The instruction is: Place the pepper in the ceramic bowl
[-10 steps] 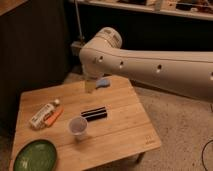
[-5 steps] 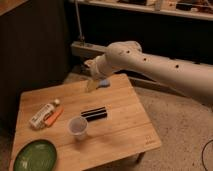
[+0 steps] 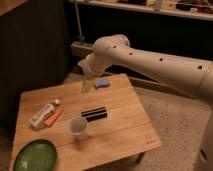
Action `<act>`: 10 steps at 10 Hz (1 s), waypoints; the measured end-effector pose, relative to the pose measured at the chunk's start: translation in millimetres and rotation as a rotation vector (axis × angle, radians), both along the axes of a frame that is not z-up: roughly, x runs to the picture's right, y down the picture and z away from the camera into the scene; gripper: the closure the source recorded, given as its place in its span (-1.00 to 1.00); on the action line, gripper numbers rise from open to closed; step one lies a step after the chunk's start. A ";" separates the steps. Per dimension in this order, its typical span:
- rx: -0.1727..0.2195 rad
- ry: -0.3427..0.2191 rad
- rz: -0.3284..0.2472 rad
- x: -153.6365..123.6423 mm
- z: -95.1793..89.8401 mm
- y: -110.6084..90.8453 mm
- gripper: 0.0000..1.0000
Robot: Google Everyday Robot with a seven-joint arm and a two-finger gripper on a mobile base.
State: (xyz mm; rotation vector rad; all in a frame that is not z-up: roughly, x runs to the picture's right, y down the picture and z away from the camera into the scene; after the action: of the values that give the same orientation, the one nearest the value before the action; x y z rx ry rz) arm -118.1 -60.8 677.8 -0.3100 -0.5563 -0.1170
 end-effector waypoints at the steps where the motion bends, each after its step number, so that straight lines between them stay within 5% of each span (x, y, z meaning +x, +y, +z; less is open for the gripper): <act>1: -0.005 0.002 -0.022 -2.3 7.8 3.2 -0.60; 6: -0.025 -0.057 -0.093 -28.3 45.2 27.6 -0.60; 10: -0.014 -0.095 -0.126 -42.9 51.9 35.8 -0.60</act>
State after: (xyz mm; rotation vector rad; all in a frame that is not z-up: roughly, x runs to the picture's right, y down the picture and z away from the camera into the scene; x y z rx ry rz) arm -161.0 -25.0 729.7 -0.3541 -0.6316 -0.2508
